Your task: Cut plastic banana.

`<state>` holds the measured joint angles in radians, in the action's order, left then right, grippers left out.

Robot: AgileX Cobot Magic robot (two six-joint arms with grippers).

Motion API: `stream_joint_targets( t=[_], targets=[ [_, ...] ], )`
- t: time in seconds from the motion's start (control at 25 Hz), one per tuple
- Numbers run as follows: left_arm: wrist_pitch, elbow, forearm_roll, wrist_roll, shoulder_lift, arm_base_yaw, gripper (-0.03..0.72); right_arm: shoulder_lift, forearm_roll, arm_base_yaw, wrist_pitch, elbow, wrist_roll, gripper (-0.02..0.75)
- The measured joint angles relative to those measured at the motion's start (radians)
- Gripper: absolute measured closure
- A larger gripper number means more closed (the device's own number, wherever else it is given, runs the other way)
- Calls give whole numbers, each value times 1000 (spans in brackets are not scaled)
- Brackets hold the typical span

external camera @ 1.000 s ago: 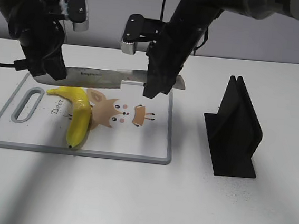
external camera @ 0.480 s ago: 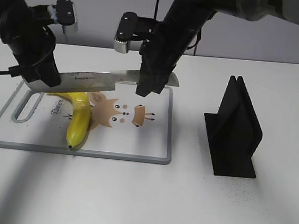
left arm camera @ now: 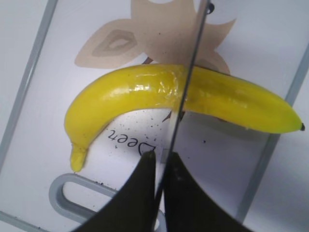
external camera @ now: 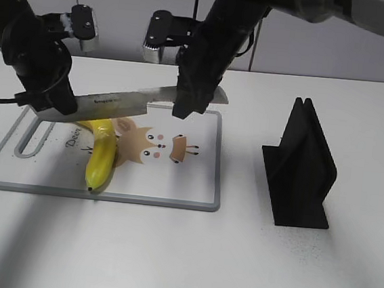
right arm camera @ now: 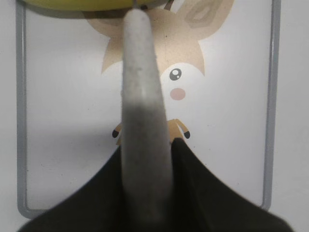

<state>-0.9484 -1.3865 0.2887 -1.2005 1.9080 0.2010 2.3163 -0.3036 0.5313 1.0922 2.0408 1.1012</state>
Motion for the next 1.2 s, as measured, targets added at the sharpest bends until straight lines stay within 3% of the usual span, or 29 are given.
stream_joint_targets(
  t=[0.52, 1.2],
  targets=[
    [67, -15, -3, 32, 136, 0, 663, 125, 3, -7, -20, 33, -8, 531],
    [62, -21, -15, 47, 140, 10, 660, 126, -6, -9, -14, 35, -8, 531]
  ],
)
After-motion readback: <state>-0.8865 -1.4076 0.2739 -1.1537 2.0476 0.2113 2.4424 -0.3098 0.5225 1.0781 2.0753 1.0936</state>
